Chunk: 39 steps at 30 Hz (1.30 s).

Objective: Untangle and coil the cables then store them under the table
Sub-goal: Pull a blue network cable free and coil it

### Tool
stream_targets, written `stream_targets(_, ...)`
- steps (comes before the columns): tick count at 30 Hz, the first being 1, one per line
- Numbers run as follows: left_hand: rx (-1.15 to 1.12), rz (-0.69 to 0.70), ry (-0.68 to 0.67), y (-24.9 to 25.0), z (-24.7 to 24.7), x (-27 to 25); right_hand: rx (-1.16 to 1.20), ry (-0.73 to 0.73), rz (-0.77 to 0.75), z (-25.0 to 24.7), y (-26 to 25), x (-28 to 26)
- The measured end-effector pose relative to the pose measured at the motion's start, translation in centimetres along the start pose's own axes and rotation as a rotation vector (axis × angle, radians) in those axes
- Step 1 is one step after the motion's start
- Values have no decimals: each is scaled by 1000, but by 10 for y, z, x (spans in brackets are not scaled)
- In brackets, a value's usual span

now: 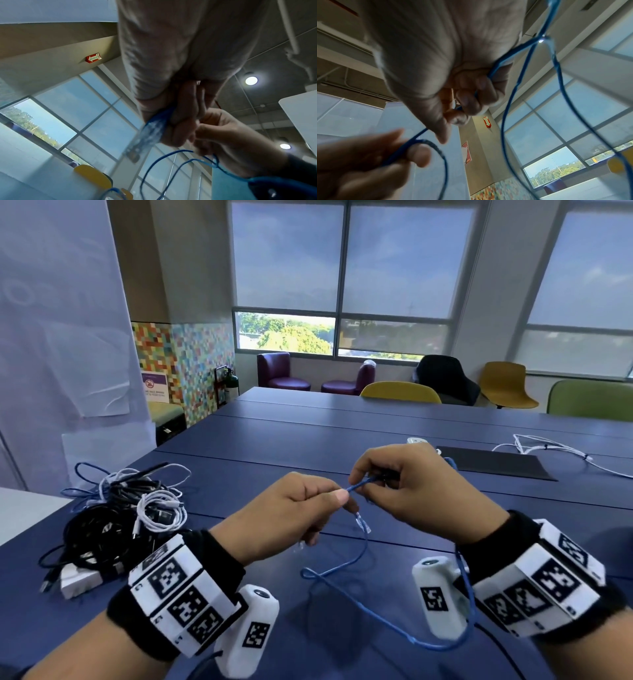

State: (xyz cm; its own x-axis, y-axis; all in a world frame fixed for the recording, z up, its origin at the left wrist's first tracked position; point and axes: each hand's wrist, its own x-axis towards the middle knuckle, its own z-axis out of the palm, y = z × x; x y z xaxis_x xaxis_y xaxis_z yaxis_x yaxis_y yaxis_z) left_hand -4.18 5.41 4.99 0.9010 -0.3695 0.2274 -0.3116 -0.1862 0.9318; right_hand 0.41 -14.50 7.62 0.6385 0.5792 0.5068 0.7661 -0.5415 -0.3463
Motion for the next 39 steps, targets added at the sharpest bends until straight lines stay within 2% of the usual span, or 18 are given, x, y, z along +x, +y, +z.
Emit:
stream_targets(2, -169, -34, 17, 1, -2, -3, -17, 74, -32, 2, 6, 2)
stream_targets(6, -706, -44, 43, 6, -5, -9, -145, 282, -136, 14, 22, 1)
stream_targets(8, -914, -34, 69, 11, -3, -10, -228, 300, -148, 25, 27, -2)
stream_targets(11, -1104, 7, 123, 15, -1, -9, -187, 137, -29, 43, 26, -8)
stream_targets(15, -1132, 71, 220, 15, 2, -4, 283, -82, 270, 60, 4, -18)
stream_targets(18, -1132, 107, 265, 14, 2, 0, 437, -216, 391, 71, -12, -23)
stream_targets(22, -1146, 118, 325, 8, -3, 6, 336, -394, 381, 78, -25, -27)
stream_targets(27, -1191, 150, 450, -1, -16, 12, 226, -611, 164, 78, -35, -38)
stream_targets(30, -1203, 182, 490, -1, -27, 12, 200, -649, 104, 74, -35, -44)
stream_targets(32, -1211, 183, 507, 0, -32, 11, 178, -596, 113, 74, -32, -45)
stream_targets(37, -1132, 129, 463, 6, -24, 8, 4, -134, 151, 81, -23, -33)
stream_targets(39, -1119, 102, 423, 8, -17, 5, -35, -1, 152, 78, -27, -26)
